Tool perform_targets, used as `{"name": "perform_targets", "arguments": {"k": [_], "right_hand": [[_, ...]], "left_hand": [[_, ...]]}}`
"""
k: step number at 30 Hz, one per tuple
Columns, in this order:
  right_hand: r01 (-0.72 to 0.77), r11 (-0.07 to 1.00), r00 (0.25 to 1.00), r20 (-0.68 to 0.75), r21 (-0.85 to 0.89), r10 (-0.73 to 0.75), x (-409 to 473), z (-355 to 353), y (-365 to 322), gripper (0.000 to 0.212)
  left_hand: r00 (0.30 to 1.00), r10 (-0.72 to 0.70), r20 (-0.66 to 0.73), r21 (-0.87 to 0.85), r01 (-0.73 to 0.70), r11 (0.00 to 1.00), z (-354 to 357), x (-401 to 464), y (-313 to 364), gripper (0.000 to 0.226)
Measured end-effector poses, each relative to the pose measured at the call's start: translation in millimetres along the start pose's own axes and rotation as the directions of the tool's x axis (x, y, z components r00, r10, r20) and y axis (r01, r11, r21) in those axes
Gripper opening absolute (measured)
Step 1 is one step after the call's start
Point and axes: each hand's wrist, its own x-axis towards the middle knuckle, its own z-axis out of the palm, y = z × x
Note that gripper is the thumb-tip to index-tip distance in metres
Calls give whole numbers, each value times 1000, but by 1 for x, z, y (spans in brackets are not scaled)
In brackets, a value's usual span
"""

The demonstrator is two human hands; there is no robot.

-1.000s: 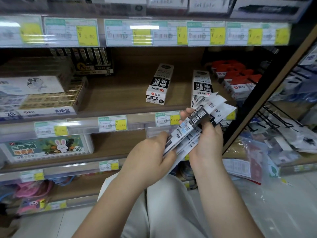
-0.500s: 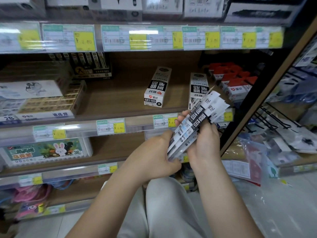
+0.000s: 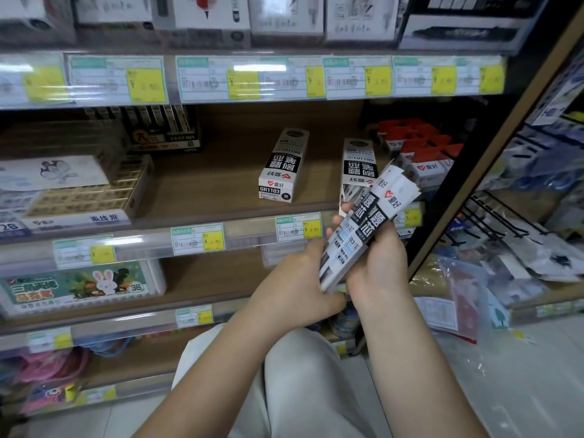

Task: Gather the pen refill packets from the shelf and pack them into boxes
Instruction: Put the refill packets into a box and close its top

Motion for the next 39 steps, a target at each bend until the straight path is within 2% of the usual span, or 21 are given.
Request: {"name": "perform_targets", "arguments": {"k": [3,4,6,9,10,11,12,16,18,21,24,26,27,29,32,35,39], "right_hand": [[6,999,1000,26,34,-7,0,-3,-3,28],[14,999,999,35,42,-15,-2,-2,-5,31],[59,998,996,69,33,-61,-5,-3,-9,51],[123,990,987,108,-68,-115,-8,-4,-12,112],[140,986,985,116,-96,-128,-8,-5,-12,124],[148,983,983,127,-109,-134,-8,-6,-12,127],[156,981,981,131,-119,-141,-8,-7,-14,120],[147,962,989,33,-232,-143,-9,-8,-21,41],[146,952,988,-8,-269,-154,-9,-7,-25,18],[201,953,973,-68,-228,-221,-11,-4,-32,34],[319,925,937,-77,-206,-340,-16,-3,-39,48],[402,892,898,-99,-206,-428,-19,-4,-46,42],[436,877,878,-116,-202,-464,-21,-4,-51,37],[492,848,839,-152,-199,-523,-23,-6,-60,36],[565,796,786,-152,-216,-599,-25,-5,-71,40],[608,756,760,-98,-243,-643,-25,-3,-74,33],[637,705,722,-79,-312,-687,-23,-6,-75,33]], "left_hand": [[1000,-24,-4,8,24,1000,2,3,2,44],[999,-32,-13,17,33,999,2,4,2,38],[999,-39,-25,30,39,999,2,6,3,34],[999,-28,-40,75,31,997,2,10,9,40],[998,-26,-50,101,31,994,1,11,11,40],[998,-26,-60,126,33,992,1,12,13,39],[997,-27,-70,145,37,989,0,13,15,39],[995,-29,-101,220,50,974,-3,16,23,36],[993,-13,-117,258,43,965,-2,17,27,36],[992,68,-107,269,-37,962,-1,15,34,37],[992,123,38,197,-128,972,-12,16,37,42],[989,127,75,88,-134,987,-27,16,36,46],[991,126,35,22,-127,992,-34,17,35,46],[984,112,-136,-31,-118,993,-42,24,34,42],[942,19,-335,147,32,989,-38,50,33,40],[947,-80,-312,251,163,954,-26,74,32,48],[960,-86,-267,267,159,950,-17,91,31,23]]}}
